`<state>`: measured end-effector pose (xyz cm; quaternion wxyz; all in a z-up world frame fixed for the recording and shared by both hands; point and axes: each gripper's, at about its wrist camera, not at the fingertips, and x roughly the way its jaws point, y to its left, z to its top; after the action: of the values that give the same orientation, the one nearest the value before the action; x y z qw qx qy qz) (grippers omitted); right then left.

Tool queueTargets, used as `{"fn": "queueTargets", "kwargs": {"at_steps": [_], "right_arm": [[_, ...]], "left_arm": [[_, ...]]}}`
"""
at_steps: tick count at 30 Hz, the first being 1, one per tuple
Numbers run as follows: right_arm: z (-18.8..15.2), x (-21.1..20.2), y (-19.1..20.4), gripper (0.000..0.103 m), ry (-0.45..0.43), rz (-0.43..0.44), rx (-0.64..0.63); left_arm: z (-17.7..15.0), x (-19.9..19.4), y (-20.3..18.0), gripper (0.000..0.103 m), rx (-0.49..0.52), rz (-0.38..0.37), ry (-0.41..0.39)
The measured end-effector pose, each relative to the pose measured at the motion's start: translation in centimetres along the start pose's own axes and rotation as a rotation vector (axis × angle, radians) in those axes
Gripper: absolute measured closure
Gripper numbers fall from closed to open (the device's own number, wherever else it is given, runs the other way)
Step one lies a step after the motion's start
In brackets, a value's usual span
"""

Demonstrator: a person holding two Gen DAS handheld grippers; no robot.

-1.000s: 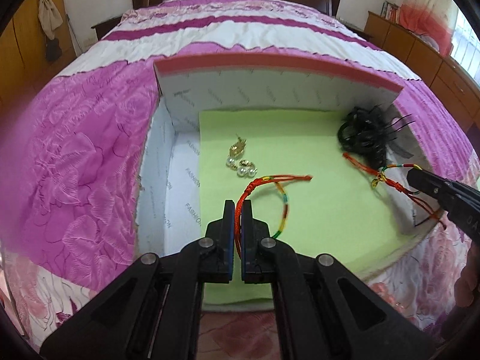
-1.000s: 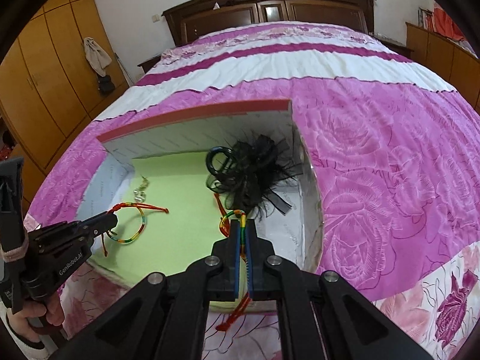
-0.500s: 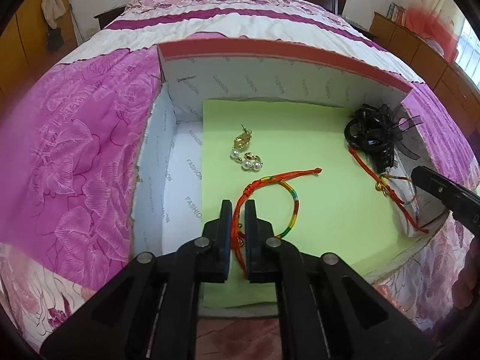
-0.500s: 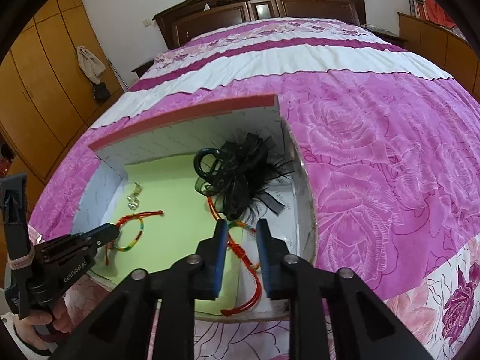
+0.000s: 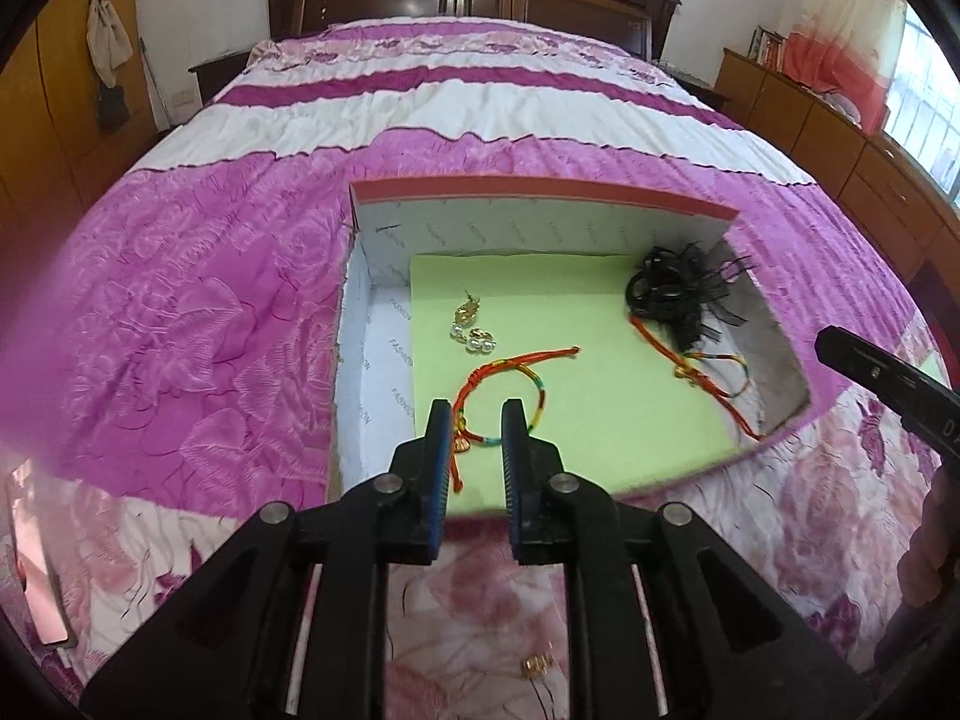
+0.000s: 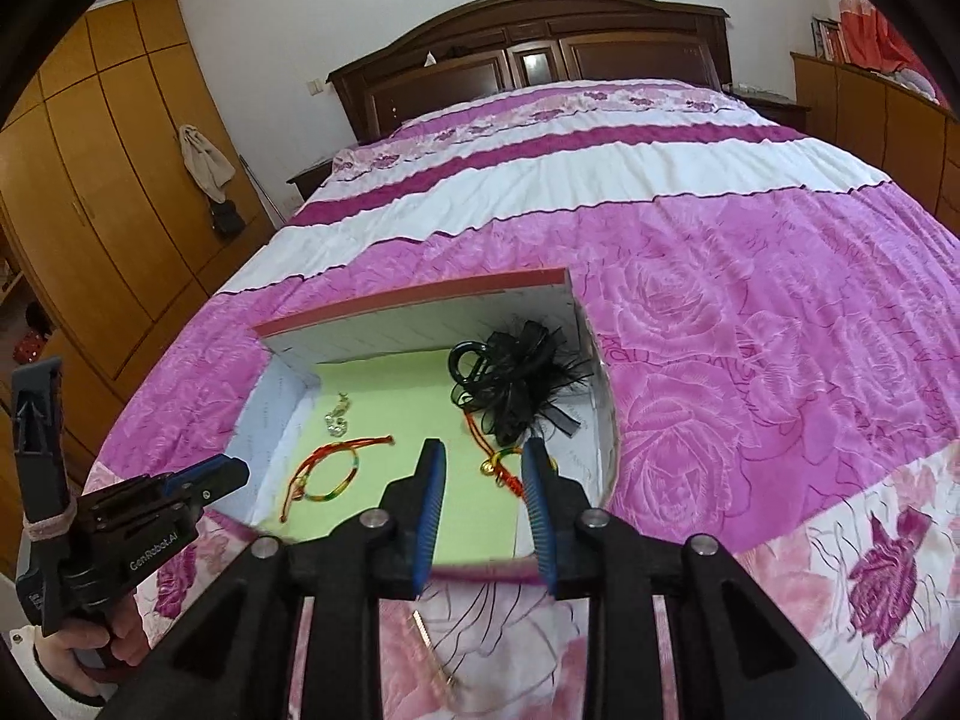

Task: Organize jewelry
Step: 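Open both tools to release the bracelets onto the green paper, then withdraw both open tools from the box toward the remaining jewelry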

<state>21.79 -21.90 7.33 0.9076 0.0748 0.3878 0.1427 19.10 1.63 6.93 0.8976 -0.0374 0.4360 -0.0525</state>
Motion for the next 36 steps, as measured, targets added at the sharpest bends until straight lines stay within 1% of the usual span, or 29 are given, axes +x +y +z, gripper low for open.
{"fn": "queueTargets", "kwargs": {"at_steps": [8, 12, 18, 23, 36], "right_arm": [[-1.3, -3.5, 1.1, 0.074, -0.024, 0.013, -0.006], [-2.3, -5.0, 1.7, 0.074, -0.033, 0.02, -0.013], [-3.7, -6.1, 2.1, 0.074, -0.023, 0.028, -0.013], [-5.1, -6.1, 2.1, 0.074, 0.0, 0.032, -0.01], [-8.5, -3.5, 1.8, 0.074, 0.107, 0.03, 0.011]], "left_arm": [[-1.3, -2.6, -0.4, 0.087, 0.005, -0.024, -0.002], [-2.5, -3.6, -0.4, 0.087, 0.011, -0.037, 0.001], [-4.2, -4.2, -0.1, 0.086, -0.005, -0.048, 0.016], [-5.4, -4.1, -0.2, 0.086, -0.011, -0.055, 0.039], [-7.8, -2.5, -0.5, 0.085, -0.017, -0.069, 0.1]]}}
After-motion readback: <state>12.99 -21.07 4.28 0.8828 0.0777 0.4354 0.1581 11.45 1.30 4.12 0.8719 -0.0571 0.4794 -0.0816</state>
